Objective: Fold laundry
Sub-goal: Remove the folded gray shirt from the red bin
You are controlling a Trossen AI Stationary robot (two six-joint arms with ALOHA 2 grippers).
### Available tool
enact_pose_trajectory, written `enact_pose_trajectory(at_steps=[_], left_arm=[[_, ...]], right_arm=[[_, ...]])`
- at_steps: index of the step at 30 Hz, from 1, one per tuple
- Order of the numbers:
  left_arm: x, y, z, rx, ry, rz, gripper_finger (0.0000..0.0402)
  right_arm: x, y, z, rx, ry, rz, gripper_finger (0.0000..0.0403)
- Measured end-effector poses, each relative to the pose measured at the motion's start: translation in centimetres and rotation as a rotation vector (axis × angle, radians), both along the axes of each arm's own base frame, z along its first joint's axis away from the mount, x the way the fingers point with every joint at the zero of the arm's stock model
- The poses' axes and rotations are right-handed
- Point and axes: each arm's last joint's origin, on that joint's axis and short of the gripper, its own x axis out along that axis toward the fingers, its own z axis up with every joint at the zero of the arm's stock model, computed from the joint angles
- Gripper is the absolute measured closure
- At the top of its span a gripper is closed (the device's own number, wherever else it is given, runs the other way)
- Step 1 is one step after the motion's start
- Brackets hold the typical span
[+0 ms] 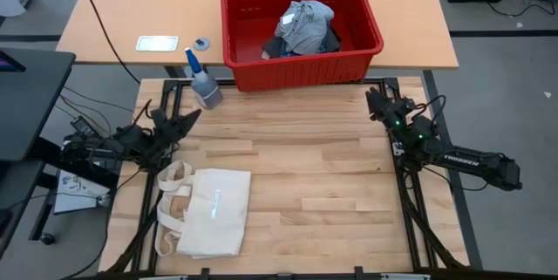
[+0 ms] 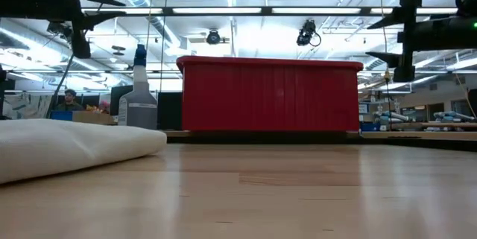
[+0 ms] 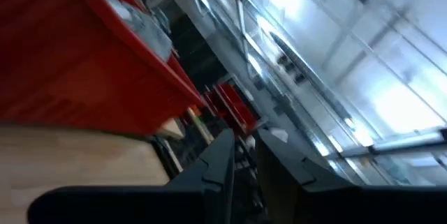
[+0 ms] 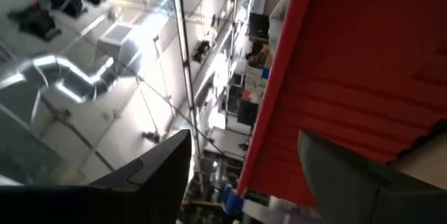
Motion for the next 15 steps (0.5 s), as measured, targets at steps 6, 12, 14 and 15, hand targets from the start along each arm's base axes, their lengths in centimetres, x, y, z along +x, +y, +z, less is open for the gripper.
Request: enact_pose_trajectory(at_steps=[6,12,14,15], left_arm=[[-0.6,0.6,1.1,-0.069,-0.143,0.093,0.0338],[-0.1,1.3,2.9,-0.048,-0.109,0.111,0.0338],[0.3,1.6,3.5,-0.036,-0.069,0.117,0.0338],[0.5,1.7,3.6,-0.029,-0.036,0.116,0.0338]], right_arm=[[0.2,0.1,1.4,-0.055,-0.058,0.050,0.0133],[1.6,-0.7,5.5,-0.105,0.003,-0.003,0.0133],[2.6,-1.2,6.9,-0.112,0.058,-0.063,0.0133],[3.1,-1.6,7.6,-0.116,0.084,-0.090,0.0133]])
